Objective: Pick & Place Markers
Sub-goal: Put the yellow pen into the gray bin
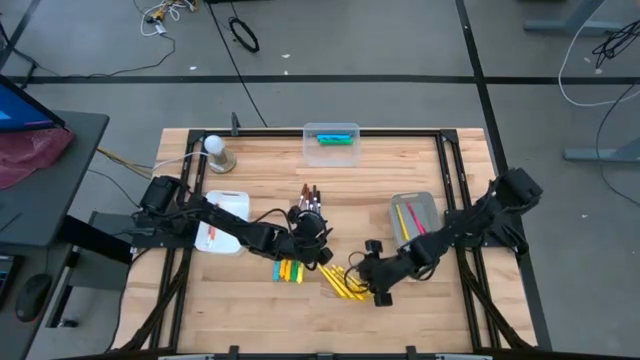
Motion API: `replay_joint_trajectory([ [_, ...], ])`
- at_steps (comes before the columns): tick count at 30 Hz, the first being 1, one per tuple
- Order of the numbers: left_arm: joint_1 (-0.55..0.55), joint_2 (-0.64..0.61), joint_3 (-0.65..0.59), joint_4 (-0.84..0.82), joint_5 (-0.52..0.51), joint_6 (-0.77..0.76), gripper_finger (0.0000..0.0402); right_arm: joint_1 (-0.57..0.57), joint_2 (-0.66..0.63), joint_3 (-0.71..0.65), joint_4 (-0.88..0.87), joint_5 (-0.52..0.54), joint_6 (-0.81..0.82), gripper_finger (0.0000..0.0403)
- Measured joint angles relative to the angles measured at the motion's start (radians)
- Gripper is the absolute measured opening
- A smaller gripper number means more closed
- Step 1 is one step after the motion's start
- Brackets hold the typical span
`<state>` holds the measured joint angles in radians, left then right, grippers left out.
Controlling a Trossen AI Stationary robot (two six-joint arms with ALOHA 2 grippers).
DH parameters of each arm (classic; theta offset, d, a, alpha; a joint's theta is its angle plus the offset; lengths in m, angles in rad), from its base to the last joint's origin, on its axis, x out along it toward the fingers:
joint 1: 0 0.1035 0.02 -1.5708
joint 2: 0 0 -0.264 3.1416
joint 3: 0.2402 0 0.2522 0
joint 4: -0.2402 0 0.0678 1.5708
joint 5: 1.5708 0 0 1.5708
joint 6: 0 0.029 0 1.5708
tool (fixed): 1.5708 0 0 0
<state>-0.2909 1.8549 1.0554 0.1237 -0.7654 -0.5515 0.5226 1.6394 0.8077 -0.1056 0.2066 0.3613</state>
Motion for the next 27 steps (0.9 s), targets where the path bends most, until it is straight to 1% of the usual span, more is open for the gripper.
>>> replay_joint_trajectory([
  [4, 0.000, 0.000, 0.000, 0.007, 0.003, 0.014, 0.0128, 0.011, 0.039, 0.001, 0.017, 0.045, 0.024, 0.0196],
  [12, 0.000, 0.000, 0.000, 0.027, 0.002, 0.013, 0.0128, 0.012, 0.041, -0.001, 0.021, 0.073, -0.004, 0.0192],
  [19, -0.016, 0.000, 0.000, 0.040, 0.002, -0.044, 0.0128, 0.012, 0.047, -0.064, 0.115, 0.075, -0.003, 0.0192],
  [23, -0.037, 0.000, 0.000, 0.040, 0.003, -0.074, 0.0128, 0.019, 0.048, -0.078, 0.129, 0.123, 0.034, 0.0192],
  [27, -0.060, 0.000, 0.000, 0.040, 0.003, -0.109, 0.0128, 0.030, 0.052, -0.086, 0.162, 0.127, 0.043, 0.0192],
])
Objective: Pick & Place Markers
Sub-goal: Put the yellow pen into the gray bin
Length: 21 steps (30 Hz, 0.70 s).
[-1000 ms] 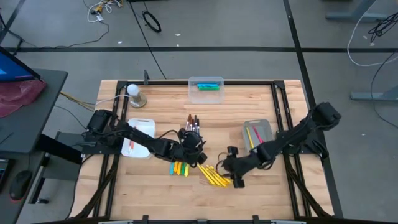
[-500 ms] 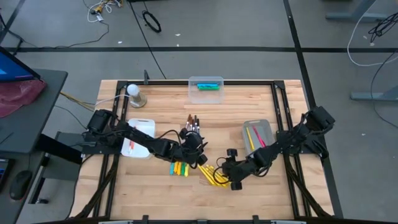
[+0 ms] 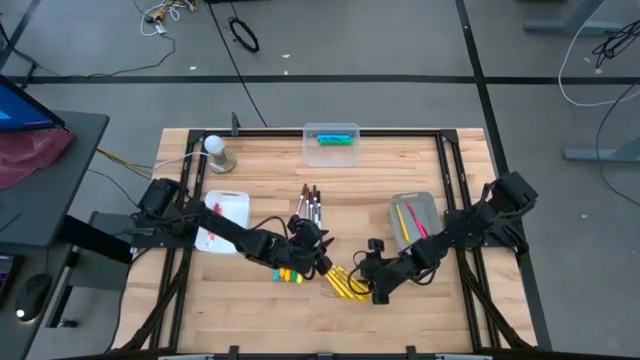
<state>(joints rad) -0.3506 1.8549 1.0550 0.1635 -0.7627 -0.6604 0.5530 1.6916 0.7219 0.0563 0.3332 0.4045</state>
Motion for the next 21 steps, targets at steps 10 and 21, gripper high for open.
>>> replay_joint_trajectory([
  [10, -0.036, 0.000, 0.000, 0.004, -0.003, -0.019, 0.0128, 0.036, 0.058, 0.000, 0.065, 0.081, 0.019, 0.0191],
  [21, -0.036, 0.000, 0.000, 0.004, -0.003, -0.027, 0.0128, 0.040, 0.062, 0.003, 0.003, 0.112, 0.094, 0.0191],
])
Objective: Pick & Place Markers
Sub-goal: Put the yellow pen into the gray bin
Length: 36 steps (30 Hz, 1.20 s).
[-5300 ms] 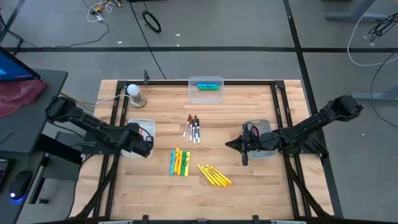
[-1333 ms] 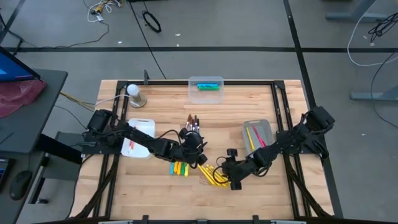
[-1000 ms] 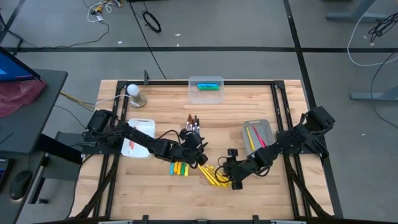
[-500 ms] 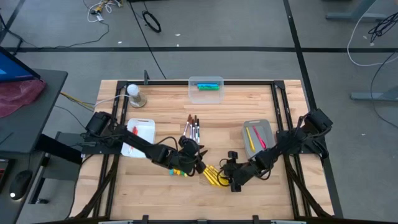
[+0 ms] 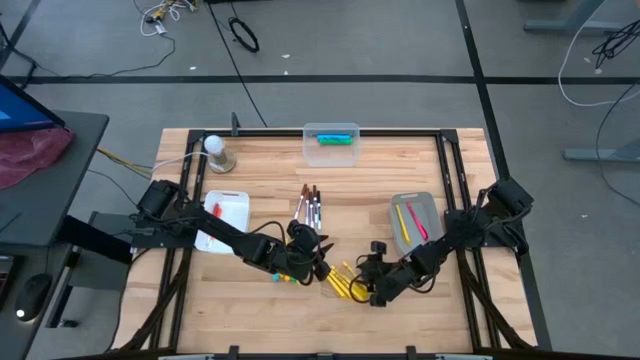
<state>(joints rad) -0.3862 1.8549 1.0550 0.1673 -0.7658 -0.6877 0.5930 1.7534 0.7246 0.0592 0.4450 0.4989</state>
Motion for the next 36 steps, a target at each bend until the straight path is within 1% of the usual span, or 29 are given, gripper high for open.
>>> replay_joint_trajectory([
  [8, 0.003, 0.000, 0.000, -0.001, 0.000, 0.007, 0.0128, -0.002, -0.002, 0.002, -0.067, 0.020, 0.110, 0.0191],
  [14, 0.004, 0.000, 0.000, 0.000, 0.000, 0.045, 0.0128, -0.005, -0.001, 0.000, -0.086, 0.037, 0.122, 0.0191],
  [18, 0.004, 0.000, 0.000, 0.000, 0.000, 0.045, 0.0128, -0.029, 0.000, -0.002, -0.087, 0.012, 0.122, 0.0183],
  [21, 0.003, 0.000, 0.000, -0.001, 0.000, 0.045, 0.0128, -0.058, -0.002, -0.001, -0.087, -0.045, 0.111, 0.0163],
  [24, 0.003, 0.000, 0.000, 0.000, 0.000, 0.045, 0.0128, -0.069, -0.002, -0.001, -0.087, -0.063, 0.093, 0.0133],
  [28, 0.003, 0.000, 0.000, 0.000, 0.000, 0.045, 0.0128, -0.069, -0.001, -0.001, -0.089, -0.060, 0.081, 0.0077],
  [32, 0.004, 0.000, 0.000, 0.000, 0.000, 0.046, 0.0128, -0.069, -0.001, -0.001, -0.092, -0.057, 0.131, 0.0020],
  [34, 0.003, 0.000, 0.000, 0.000, 0.000, 0.046, 0.0128, -0.069, -0.006, 0.000, -0.086, -0.058, 0.162, 0.0014],
  [36, 0.003, 0.000, 0.000, 0.000, 0.000, 0.046, 0.0128, -0.069, -0.017, 0.008, -0.093, -0.045, 0.203, 0.0021],
])
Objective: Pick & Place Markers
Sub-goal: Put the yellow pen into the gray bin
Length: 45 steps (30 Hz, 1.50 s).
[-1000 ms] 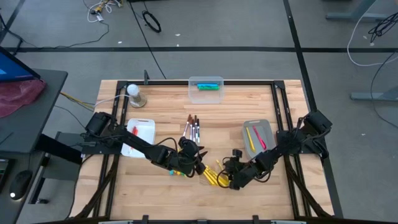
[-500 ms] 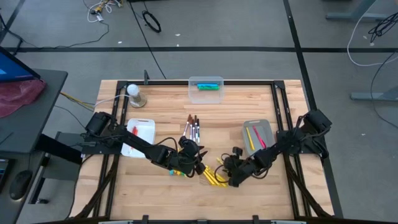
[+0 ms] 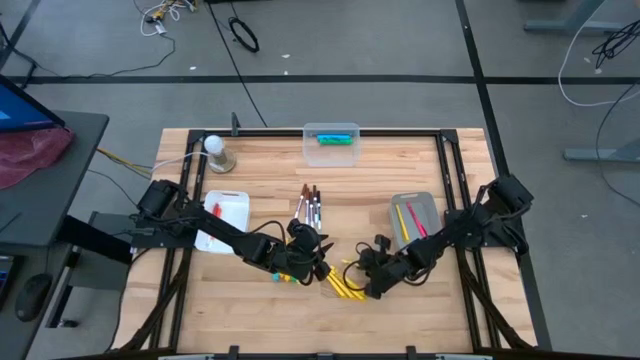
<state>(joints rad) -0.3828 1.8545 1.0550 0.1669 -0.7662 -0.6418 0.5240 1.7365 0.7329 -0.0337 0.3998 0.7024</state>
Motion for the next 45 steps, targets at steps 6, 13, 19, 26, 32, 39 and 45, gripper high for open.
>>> replay_joint_trajectory([
  [6, 0.000, 0.000, 0.000, 0.000, 0.000, 0.000, 0.0128, -0.005, -0.138, 0.028, -0.083, 0.054, 0.105, 0.0023],
  [13, -0.001, 0.000, 0.000, -0.004, 0.000, 0.002, 0.0128, -0.004, -0.444, 0.043, -0.318, 0.127, 0.235, 0.0016],
  [19, -0.001, 0.000, 0.000, -0.008, 0.000, 0.002, 0.0128, -0.046, -0.695, 0.042, -0.703, 0.151, 0.459, 0.0014],
  [26, -0.001, 0.000, 0.000, -0.008, -0.018, 0.002, 0.0128, -0.184, -0.751, 0.027, -1.219, -0.037, 0.777, 0.0014],
  [32, -0.001, 0.000, 0.000, -0.008, -0.023, 0.001, 0.0128, -0.282, -0.709, -0.026, -1.136, -0.138, 0.703, 0.0015],
  [39, -0.001, 0.000, 0.000, -0.007, -0.023, 0.001, 0.0128, -0.390, -0.629, -0.053, -0.963, -0.202, 0.575, 0.0015],
  [45, -0.001, 0.000, 0.000, -0.007, -0.023, 0.001, 0.0128, -0.447, -0.526, -0.084, -0.931, -0.209, 0.562, 0.0015],
])
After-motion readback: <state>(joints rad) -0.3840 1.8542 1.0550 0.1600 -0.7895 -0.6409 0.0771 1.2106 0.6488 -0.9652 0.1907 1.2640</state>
